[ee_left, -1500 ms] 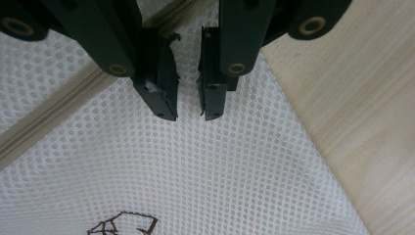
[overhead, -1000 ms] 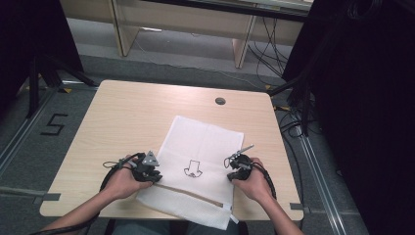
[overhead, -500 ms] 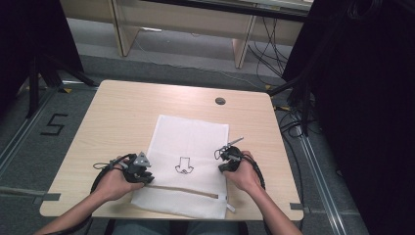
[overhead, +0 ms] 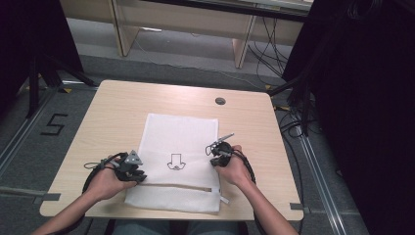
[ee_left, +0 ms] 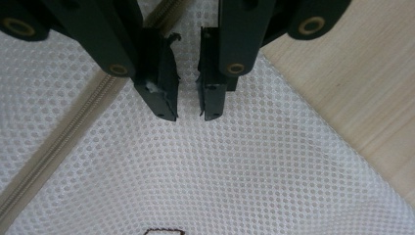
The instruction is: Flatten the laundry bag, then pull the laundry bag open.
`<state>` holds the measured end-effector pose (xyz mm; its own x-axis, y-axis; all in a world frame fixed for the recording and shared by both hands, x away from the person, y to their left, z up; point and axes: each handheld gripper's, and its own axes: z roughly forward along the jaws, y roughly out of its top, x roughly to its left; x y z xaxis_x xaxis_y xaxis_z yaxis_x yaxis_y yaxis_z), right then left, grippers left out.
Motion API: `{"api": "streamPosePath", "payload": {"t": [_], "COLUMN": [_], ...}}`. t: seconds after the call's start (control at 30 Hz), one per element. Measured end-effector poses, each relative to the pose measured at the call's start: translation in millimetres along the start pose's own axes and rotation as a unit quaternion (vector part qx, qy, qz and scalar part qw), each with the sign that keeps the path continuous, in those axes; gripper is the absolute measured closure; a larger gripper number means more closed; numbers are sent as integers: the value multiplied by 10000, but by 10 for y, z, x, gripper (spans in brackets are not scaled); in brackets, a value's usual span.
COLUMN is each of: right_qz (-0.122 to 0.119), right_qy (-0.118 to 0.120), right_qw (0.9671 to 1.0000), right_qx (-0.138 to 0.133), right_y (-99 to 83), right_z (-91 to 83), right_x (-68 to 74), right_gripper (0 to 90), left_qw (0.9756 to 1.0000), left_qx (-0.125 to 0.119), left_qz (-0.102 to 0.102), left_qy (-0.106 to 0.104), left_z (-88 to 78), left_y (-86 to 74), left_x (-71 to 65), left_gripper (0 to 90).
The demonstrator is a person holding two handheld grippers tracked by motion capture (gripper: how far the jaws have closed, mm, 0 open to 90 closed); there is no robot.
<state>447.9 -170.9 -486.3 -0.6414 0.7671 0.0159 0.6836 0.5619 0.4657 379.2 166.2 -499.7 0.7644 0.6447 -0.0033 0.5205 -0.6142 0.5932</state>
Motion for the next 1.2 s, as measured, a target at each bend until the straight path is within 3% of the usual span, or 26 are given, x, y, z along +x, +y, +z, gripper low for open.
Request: {"api": "streamPosePath", "payload": {"t": [0.1, 0.13, 0.2, 0.23, 0.27, 0.3, 0.4, 0.5, 0.53, 0.57, 0.63, 0.7, 0.73, 0.8, 0.87, 0.93, 1.0, 1.03, 1.07, 1.1, 1.13, 1.2], "right_qz": [31, -52, 20, -49, -49, -39, 58, 134, 173, 288, 273, 171, 182, 164, -106, -59, -156, -91, -91, -29, -98, -30], "right_qy": [6, -18, -8, -34, -34, 11, 61, 63, 109, 139, 140, 21, 51, 31, -61, -32, -72, -112, -112, -50, -99, 16], "right_qw": [10000, 10000, 10000, 9993, 9993, 9987, 9982, 9960, 9967, 9965, 9966, 9959, 9969, 9968, 9971, 9972, 9974, 9969, 9969, 9973, 9972, 9980], "right_qx": [32, -71, -95, -371, -371, -508, -598, -884, -780, -770, -762, -883, -766, -781, -746, -742, -693, -775, -775, -738, -741, -626], "right_y": [2, -6, -16, -36, -36, -51, -96, -253, -290, -324, -360, -444, -447, -452, -454, -453, -468, -490, -490, -501, -506, -503], "right_z": [-3, -12, -38, -106, -106, -211, -322, -425, -459, -468, -472, -463, -493, -499, -525, -537, -548, -531, -531, -555, -559, -597], "right_x": [17, 19, 37, 40, 40, 32, 20, -28, -37, -32, -38, -30, -23, -18, -15, -8, -21, -13, -13, -3, -7, -1], "right_gripper": [897, 849, 839, 832, 832, 803, 773, 721, 713, 705, 698, 719, 729, 741, 764, 774, 795, 807, 807, 823, 831, 840], "left_qw": [10000, 10000, 9999, 9999, 9999, 9999, 9997, 9991, 9985, 9983, 9980, 9969, 9965, 9961, 9950, 9946, 9943, 9925, 9925, 9910, 9906, 9905], "left_qx": [54, -65, -76, -36, -36, -117, -241, -423, -529, -577, -639, -778, -817, -859, -946, -974, -1018, -1175, -1175, -1300, -1301, -1307], "left_qz": [-14, 5, 66, 157, 157, 22, 35, 22, 106, 85, 0, -15, -14, -1, -70, -103, -2, -74, -74, -12, -110, -33], "left_qy": [-48, 7, 3, -26, -26, -18, -61, -52, -8, 6, -23, -77, -146, -195, -324, -339, -318, -338, -338, -326, -413, -429], "left_z": [-8, 4, 1, -10, -10, -3, -13, -16, -16, -17, -17, -16, -19, -9, 5, 11, -5, -19, -19, -31, -30, -18], "left_y": [-6, -17, -17, -14, -14, -16, -6, 32, 48, 63, 71, 84, 84, 84, 80, 82, 93, 108, 108, 127, 130, 137], "left_x": [12, 13, 23, 38, 38, 42, 50, 37, 36, 32, 20, 4, -6, -10, -24, -28, -28, -45, -45, -46, -65, -85], "left_gripper": [743, 709, 702, 686, 675, 662, 597, 531, 520, 505, 488, 444, 436, 415, 390, 378, 377, 393, 405, 416, 427, 444]}}
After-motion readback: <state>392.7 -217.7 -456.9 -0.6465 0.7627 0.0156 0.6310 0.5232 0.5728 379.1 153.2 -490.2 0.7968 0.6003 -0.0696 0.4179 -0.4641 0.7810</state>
